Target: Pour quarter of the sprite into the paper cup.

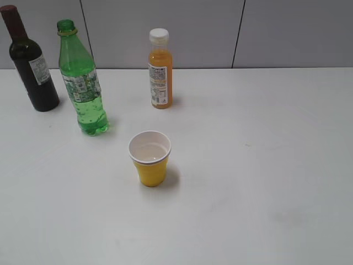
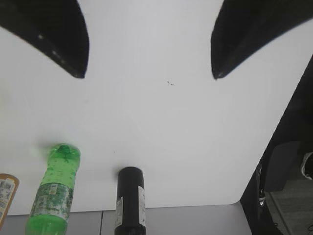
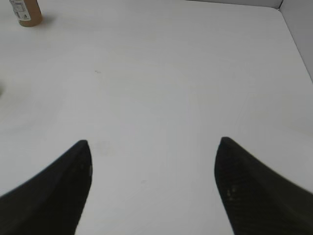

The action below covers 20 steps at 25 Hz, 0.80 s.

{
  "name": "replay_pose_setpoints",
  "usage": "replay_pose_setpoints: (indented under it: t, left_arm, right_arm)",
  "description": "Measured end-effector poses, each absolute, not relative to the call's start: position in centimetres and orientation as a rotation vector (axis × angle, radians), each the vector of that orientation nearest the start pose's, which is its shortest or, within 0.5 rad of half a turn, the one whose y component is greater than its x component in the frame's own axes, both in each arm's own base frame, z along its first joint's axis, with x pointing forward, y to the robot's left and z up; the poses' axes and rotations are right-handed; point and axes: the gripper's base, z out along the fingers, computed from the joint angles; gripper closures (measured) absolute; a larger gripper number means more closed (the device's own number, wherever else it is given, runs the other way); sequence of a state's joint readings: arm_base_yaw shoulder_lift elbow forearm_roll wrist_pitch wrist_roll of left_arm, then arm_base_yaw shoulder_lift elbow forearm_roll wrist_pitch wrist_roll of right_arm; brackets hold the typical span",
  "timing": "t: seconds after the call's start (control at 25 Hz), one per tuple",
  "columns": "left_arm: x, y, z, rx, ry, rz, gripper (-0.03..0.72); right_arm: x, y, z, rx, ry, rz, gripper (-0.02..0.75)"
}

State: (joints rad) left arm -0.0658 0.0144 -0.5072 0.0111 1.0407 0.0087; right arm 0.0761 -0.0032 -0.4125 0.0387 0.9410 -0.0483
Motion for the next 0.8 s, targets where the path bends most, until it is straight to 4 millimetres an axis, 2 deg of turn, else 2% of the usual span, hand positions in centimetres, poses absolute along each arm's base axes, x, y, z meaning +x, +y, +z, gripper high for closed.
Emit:
replay_pose_setpoints:
  t: [0.8]
  left_arm:
    - [-0.26, 0.10, 28.10, 0.075, 2.030, -0.024, 0.099]
  right_arm:
    - [0.87, 0.35, 26.22, -0.121, 2.005, 0.064, 0.146]
